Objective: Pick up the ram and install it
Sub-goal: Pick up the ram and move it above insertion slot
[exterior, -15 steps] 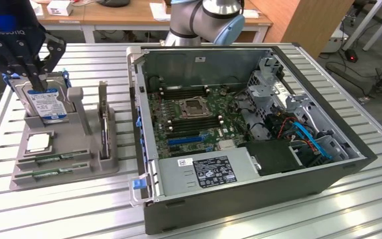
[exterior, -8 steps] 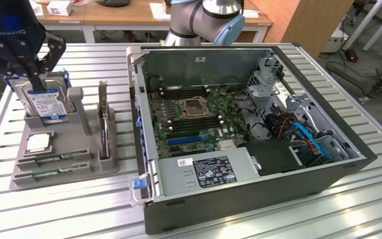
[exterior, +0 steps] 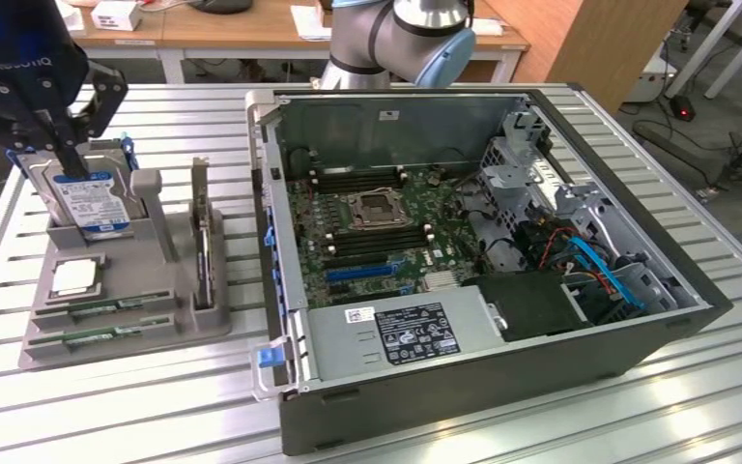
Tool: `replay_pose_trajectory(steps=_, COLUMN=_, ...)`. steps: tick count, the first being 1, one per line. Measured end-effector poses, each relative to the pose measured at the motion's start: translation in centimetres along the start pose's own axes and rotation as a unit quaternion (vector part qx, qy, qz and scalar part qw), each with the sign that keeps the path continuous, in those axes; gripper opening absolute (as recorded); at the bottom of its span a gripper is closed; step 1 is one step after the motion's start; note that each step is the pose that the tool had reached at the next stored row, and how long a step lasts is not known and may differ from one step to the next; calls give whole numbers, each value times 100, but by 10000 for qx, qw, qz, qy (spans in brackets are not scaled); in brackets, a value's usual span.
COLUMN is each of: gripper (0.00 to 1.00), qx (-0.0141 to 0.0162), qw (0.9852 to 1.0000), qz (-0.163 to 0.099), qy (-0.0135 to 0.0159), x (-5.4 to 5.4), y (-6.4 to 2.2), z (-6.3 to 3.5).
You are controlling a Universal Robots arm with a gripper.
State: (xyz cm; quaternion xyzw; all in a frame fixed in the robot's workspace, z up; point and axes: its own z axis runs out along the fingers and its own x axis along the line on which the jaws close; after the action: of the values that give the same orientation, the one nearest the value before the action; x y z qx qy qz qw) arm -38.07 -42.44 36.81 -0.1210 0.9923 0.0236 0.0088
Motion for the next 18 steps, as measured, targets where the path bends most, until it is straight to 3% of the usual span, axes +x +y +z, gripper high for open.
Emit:
replay_pose_trajectory(steps=4, gripper=9, qx=-8, qw=9994, qz=-349, qy=16, x=1, y=0, z=7)
replay_pose_trajectory(steps=9, gripper=9, qx=-18, qw=9968, qz=-797, qy=36, x=1, y=0, z=13)
replay_pose_trajectory(steps=14, gripper=9, qx=-28, qw=9924, qz=-1231, qy=55, x=2, y=-1, z=19)
replay_pose_trajectory(steps=18, gripper=9, qx=-35, qw=9878, qz=-1558, qy=70, x=2, y=-1, z=24)
